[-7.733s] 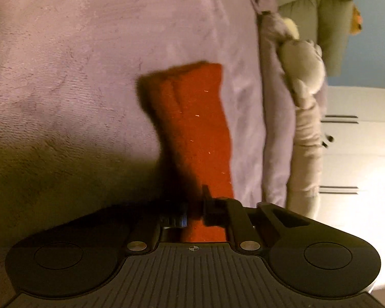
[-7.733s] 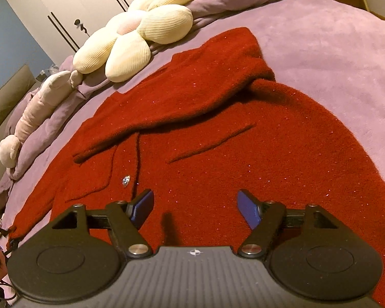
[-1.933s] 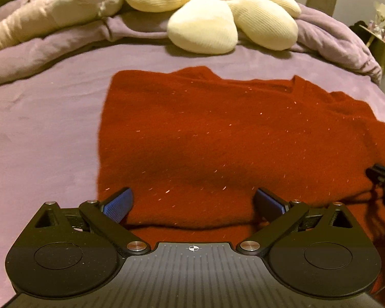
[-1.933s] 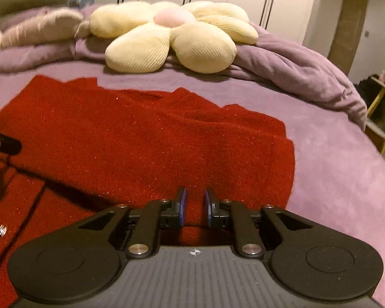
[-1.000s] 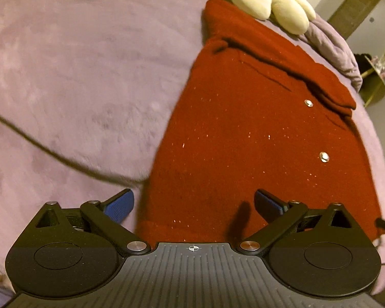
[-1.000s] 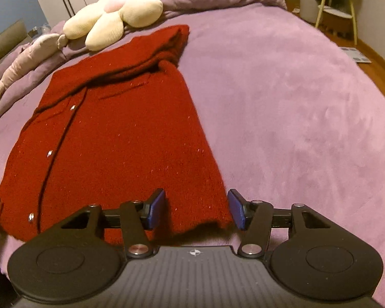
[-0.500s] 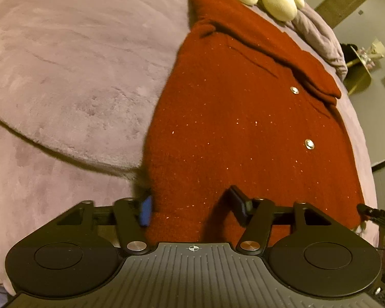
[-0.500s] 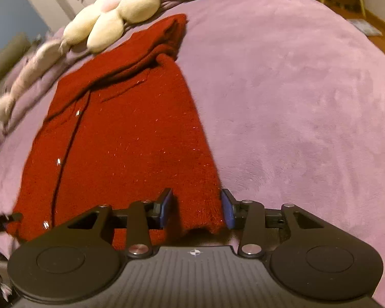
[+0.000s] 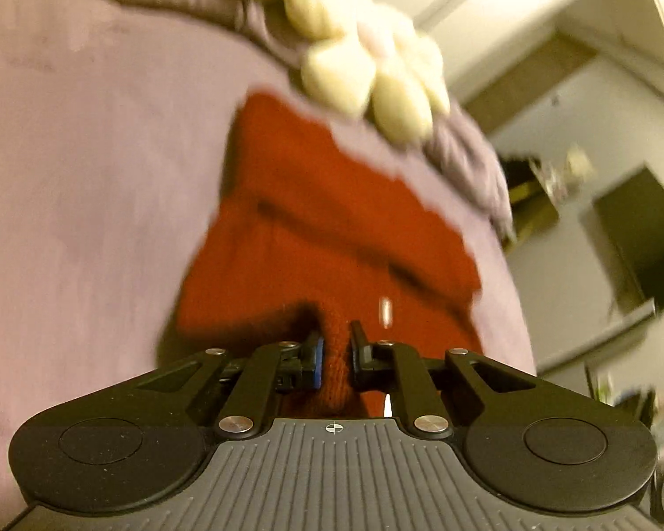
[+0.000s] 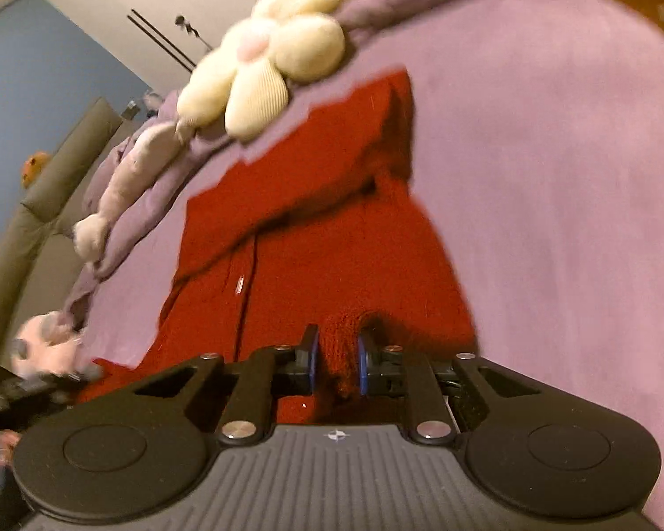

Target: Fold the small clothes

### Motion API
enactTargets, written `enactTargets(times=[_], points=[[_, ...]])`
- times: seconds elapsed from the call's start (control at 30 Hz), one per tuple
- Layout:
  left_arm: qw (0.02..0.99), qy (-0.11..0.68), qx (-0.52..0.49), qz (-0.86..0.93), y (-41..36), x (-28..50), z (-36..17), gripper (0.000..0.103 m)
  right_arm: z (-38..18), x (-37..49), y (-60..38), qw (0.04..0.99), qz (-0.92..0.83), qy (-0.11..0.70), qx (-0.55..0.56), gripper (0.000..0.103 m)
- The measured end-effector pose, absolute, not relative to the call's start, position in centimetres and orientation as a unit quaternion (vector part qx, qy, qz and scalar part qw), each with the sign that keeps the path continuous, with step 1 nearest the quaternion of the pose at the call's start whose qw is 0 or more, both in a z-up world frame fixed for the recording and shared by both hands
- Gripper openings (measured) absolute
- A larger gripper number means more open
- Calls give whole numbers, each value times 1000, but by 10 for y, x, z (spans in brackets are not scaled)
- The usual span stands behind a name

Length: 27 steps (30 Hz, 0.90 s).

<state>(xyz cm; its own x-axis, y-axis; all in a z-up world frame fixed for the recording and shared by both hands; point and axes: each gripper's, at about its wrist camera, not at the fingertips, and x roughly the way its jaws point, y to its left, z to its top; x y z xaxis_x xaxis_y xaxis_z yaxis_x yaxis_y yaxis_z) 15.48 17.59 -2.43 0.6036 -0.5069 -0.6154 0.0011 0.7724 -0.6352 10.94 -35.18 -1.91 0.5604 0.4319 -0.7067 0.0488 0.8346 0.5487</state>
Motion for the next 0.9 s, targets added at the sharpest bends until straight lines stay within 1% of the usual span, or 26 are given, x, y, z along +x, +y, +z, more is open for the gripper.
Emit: enactTargets(times=[0.13, 0.23, 0.33, 0.37, 0.4, 0.43, 0.47, 0.5, 0.53, 0.57, 0.6, 0.63, 0.67, 0.7, 0.73, 0.8, 0.9], points=[[853, 401, -316, -107, 177, 202, -26, 13, -18, 157, -346, 867, 76, 426, 246, 15], [865, 395, -304, -54, 176, 229, -36, 13, -27, 186, -345, 878, 28, 412, 242, 15], [865, 395, -309, -9, 179, 245, -50, 16, -42, 199, -347, 884, -28, 404, 234, 16], [865, 393, -313, -2, 180, 246, -54, 19, -46, 199, -349, 884, -48, 402, 232, 17], [868, 390, -307, 6, 183, 247, -56, 25, -50, 198, -352, 884, -60, 400, 236, 21], [875, 384, -293, 17, 186, 246, -57, 30, -52, 195, -355, 885, -68, 395, 236, 26], [883, 379, -276, 22, 188, 243, -57, 43, -53, 192, -357, 890, -82, 388, 227, 40], [889, 374, -263, 20, 192, 241, -57, 47, -53, 186, -360, 898, -93, 376, 207, 48], [893, 372, -254, 11, 196, 239, -58, 47, -51, 180, -363, 907, -93, 366, 188, 50], [895, 374, -244, -5, 199, 236, -59, 49, -52, 177, -366, 913, -87, 362, 165, 53], [894, 378, -237, -26, 201, 235, -63, 58, -54, 174, -368, 917, -72, 366, 141, 56], [892, 385, -230, -45, 200, 235, -67, 63, -56, 173, -368, 917, -48, 375, 125, 58], [891, 393, -221, -58, 197, 236, -71, 70, -59, 173, -368, 915, -29, 385, 116, 62], [889, 400, -213, -68, 192, 237, -75, 72, -62, 175, -366, 912, -13, 396, 108, 67], [886, 406, -210, -76, 187, 241, -80, 74, -67, 178, -363, 907, 3, 409, 104, 69], [882, 414, -208, -84, 175, 251, -88, 85, -72, 183, -357, 905, 19, 411, 103, 70], [882, 419, -195, -91, 161, 265, -94, 87, -75, 197, -348, 911, 29, 400, 96, 71]])
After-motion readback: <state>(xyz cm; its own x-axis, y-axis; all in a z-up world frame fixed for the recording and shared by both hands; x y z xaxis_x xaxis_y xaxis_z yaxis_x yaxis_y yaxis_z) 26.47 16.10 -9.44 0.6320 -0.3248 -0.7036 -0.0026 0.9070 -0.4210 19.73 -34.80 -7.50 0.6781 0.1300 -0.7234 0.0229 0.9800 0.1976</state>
